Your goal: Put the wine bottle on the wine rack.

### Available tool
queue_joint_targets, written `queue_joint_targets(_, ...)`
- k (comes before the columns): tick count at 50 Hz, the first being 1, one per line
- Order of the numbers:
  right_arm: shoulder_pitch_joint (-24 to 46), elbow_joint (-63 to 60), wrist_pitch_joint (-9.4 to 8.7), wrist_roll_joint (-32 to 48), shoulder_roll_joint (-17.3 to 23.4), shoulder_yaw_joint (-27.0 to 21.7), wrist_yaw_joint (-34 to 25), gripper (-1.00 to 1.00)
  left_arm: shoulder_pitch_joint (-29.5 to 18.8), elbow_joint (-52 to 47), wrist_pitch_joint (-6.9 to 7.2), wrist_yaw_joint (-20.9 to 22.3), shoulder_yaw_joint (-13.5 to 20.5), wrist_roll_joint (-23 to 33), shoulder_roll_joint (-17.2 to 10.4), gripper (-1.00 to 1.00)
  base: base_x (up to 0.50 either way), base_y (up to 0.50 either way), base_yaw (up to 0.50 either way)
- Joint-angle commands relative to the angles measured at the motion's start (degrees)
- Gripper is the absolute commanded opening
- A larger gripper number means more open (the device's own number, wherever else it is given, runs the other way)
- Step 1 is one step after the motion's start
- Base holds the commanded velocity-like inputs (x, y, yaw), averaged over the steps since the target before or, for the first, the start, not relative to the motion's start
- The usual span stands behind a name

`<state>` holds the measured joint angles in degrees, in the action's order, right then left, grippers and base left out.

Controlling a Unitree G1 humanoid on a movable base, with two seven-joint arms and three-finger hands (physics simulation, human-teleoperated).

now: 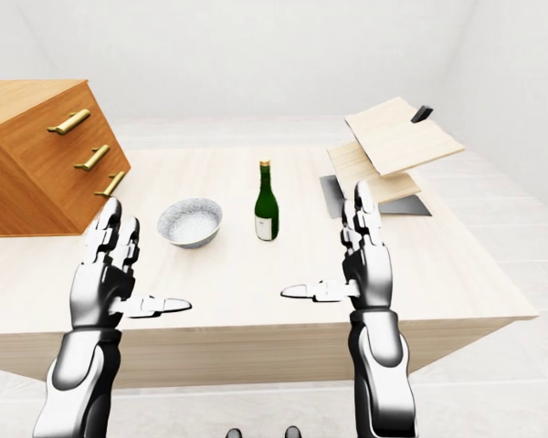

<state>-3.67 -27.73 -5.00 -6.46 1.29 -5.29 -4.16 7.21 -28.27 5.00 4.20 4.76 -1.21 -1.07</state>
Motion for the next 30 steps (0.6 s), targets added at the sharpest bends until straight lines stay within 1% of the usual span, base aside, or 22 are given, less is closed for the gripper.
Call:
queue_joint_targets(1, -0.7, -2.3, 0.0, -1.5, -0.3, -0.1, -0.9, 1.0, 1.0, -1.2, 0.0, 0.6, 0.3, 0.4, 0.4, 1.0, 0.0, -0.5, 0.0)
queue_joint_targets(9, -0.5, -1.0, 0.0, -0.7, -0.1, 0.2, -0.9, 1.0, 0.7, -1.6, 0.0, 0.5, 0.3, 0.7, 0.4, 1.0, 0.0, -0.5, 0.0)
queue_joint_targets(12, -0.4, -1.0, 0.0, -1.6, -0.6, -0.4, -0.5, 1.0, 0.6, -1.7, 0.0, 0.4, 0.2, 0.9, 0.4, 1.0, 0.0, -0.46, 0.0)
queue_joint_targets(15, -0.7, -0.7, 0.0, -0.8, -0.1, 0.2, -0.9, 1.0, 0.6, -1.2, 0.0, 0.4, 0.4, 0.9, 0.4, 1.0, 0.0, 0.01, 0.0)
queue_joint_targets(23, -0.8, 1.4, 0.0, -0.4, -0.4, 0.6, -1.0, 1.0, 0.3, 2.0, 0.0, 0.6, 1.0, 0.7, 0.3, 1.0, 0.0, 0.0, 0.5)
queue_joint_targets(30, -0.6, 2.3, 0.0, -0.5, -0.5, 0.7, -0.9, 1.0, 0.4, 1.9, 0.0, 0.5, 1.2, 0.6, 0.3, 1.0, 0.0, 0.0, 0.5)
